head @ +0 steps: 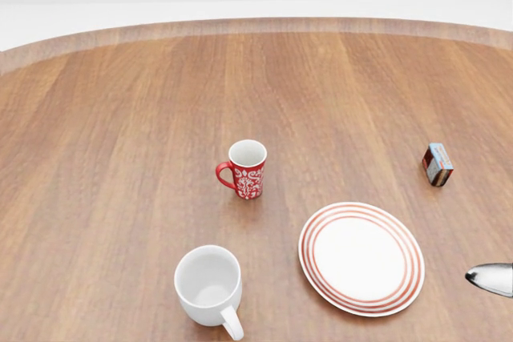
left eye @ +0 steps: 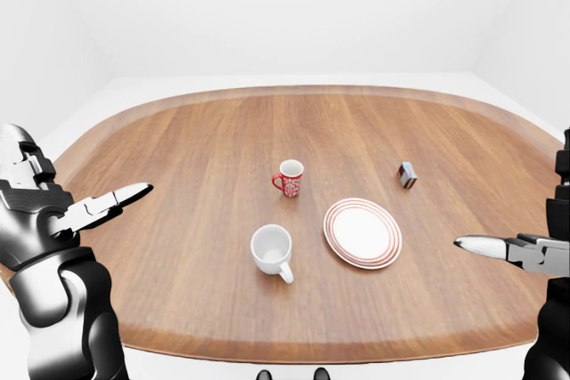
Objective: Put the white mug on the plate.
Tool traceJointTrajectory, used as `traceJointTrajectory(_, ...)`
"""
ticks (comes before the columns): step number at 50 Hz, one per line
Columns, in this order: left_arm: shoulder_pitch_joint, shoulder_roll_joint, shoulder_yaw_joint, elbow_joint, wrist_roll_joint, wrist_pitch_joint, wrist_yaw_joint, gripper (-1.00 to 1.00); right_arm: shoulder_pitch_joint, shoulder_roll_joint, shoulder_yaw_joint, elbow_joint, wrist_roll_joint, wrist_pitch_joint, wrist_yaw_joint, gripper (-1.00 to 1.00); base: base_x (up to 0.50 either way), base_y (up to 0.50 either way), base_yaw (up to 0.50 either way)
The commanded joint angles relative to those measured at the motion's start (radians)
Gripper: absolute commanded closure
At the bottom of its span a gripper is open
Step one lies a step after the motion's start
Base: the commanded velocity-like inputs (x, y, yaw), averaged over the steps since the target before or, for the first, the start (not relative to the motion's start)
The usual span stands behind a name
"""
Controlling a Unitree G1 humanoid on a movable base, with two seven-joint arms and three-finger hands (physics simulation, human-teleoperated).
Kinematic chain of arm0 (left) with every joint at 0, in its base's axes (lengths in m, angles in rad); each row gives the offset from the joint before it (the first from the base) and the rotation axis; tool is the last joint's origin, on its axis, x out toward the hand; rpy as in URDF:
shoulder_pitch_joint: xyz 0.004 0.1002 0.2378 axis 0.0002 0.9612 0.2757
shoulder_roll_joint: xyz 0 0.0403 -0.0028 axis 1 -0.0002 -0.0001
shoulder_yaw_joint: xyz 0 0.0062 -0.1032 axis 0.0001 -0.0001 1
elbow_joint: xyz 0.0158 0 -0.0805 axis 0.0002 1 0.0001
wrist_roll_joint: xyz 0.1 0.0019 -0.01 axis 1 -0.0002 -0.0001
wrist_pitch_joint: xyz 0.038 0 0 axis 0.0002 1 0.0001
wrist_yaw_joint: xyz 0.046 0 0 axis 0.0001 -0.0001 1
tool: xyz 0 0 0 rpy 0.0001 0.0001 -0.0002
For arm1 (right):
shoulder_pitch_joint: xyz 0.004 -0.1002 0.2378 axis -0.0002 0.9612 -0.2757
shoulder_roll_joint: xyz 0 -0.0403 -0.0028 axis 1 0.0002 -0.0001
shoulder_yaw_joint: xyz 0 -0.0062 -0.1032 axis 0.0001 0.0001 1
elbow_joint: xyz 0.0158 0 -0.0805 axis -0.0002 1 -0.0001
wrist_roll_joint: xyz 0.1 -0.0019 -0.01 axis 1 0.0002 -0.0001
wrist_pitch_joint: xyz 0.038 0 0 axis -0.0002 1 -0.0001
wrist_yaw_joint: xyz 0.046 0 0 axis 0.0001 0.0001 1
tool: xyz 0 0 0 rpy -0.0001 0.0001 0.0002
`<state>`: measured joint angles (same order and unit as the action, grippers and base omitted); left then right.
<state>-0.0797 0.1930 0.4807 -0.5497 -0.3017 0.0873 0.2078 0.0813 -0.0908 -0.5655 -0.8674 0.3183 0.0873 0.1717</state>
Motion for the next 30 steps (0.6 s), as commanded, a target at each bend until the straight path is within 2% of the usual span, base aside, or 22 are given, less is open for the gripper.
traceJointTrajectory(1, 0.0, -0.002, -0.001, -0.002, 0.005, 0.0, -0.001, -1.0, 0.004, 0.003, -0.001, 0.0, 0.002, 0.0, 0.003, -1.0, 0.43, 0.0, 0.0)
traceJointTrajectory(4, 0.0, -0.002, -0.001, -0.002, 0.004, 0.0, -0.001, -1.0, 0.004, 0.003, -0.001, 0.003, 0.001, 0.0, 0.004, -1.0, 0.43, 0.0, 0.0)
traceJointTrajectory(5, 0.002, -0.004, -0.007, -0.002, 0.01, 0.0, -0.002, -1.0, -0.059, -0.05, 0.042, 0.016, -0.033, 0.0, -0.017, -1.0, 0.0, 0.0, 0.0)
traceJointTrajectory(6, 0.001, -0.004, -0.006, -0.001, 0.01, 0.0, -0.002, -1.0, -0.069, -0.057, 0.057, 0.03, -0.051, 0.0, -0.018, -1.0, 0.0, 0.0, 0.0)
traceJointTrajectory(22, 0.004, -0.009, -0.009, 0.002, 0.015, 0.0, -0.005, -1.0, -0.153, -0.097, 0.125, 0.092, -0.116, 0.0, -0.027, -1.0, 0.0, 0.0, 0.0)
traceJointTrajectory(30, 0.005, -0.01, -0.01, 0.005, 0.016, 0.0, -0.006, -1.0, -0.156, -0.097, 0.124, 0.102, -0.125, 0.0, -0.021, -1.0, 0.0, 0.0, 0.0)
